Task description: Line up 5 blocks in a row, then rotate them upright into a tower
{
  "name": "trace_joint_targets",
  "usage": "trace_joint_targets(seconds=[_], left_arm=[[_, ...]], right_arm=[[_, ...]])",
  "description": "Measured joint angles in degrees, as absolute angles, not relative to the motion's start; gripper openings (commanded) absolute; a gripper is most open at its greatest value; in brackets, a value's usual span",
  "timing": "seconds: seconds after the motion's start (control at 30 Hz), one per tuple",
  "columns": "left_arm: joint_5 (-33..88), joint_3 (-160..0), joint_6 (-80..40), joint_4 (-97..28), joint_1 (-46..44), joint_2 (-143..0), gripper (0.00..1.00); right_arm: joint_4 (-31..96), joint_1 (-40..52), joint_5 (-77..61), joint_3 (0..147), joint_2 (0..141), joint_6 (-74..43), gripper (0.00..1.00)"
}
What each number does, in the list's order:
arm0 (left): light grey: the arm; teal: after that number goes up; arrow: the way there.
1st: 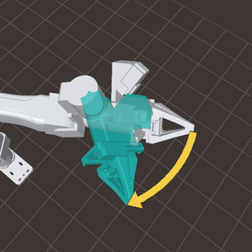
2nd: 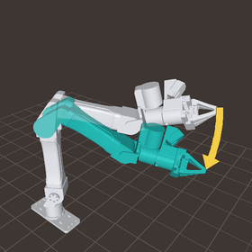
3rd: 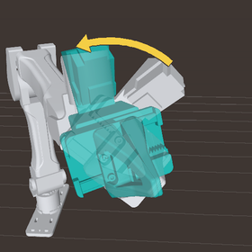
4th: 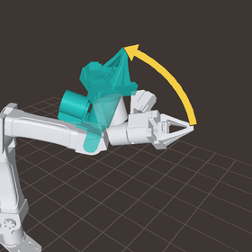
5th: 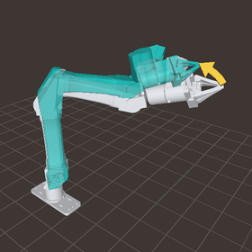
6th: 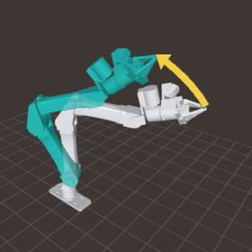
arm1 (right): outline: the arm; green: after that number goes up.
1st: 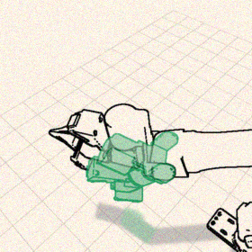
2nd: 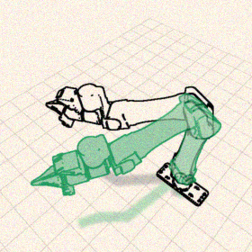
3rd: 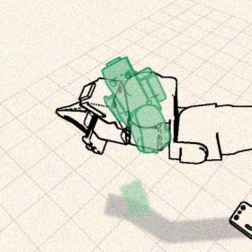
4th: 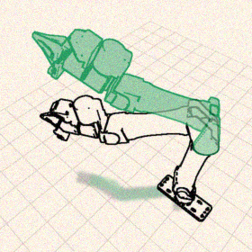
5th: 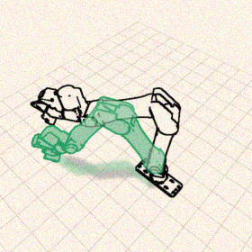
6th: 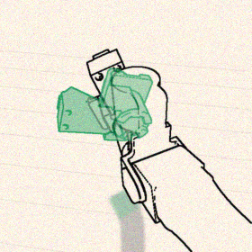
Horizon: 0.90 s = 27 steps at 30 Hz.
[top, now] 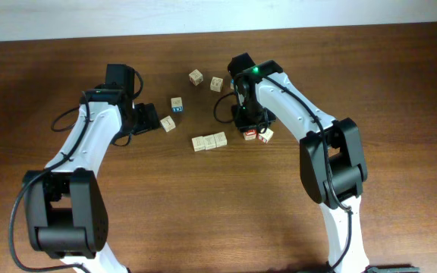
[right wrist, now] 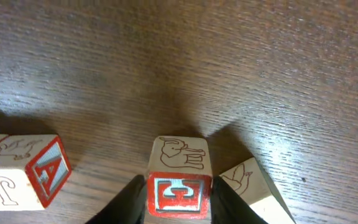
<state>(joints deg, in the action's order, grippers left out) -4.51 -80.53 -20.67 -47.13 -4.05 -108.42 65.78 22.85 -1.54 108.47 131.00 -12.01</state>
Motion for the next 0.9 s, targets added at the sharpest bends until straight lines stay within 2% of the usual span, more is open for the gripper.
trace_joint_targets(seconds=[0.33, 0.9], left_arm=[[-4.5, -80.5, -20.7, -47.1, -4.1, -108.4, 0.99], [-4.5, -80.5, -20.7, -47.1, -4.1, -108.4, 0.99]], right_arm=[[64.6, 22.9, -3.3, 108.4, 131.0, -12.1, 0.24], [63.0, 26.9, -6.5, 108.4, 131.0, -12.1, 0.24]])
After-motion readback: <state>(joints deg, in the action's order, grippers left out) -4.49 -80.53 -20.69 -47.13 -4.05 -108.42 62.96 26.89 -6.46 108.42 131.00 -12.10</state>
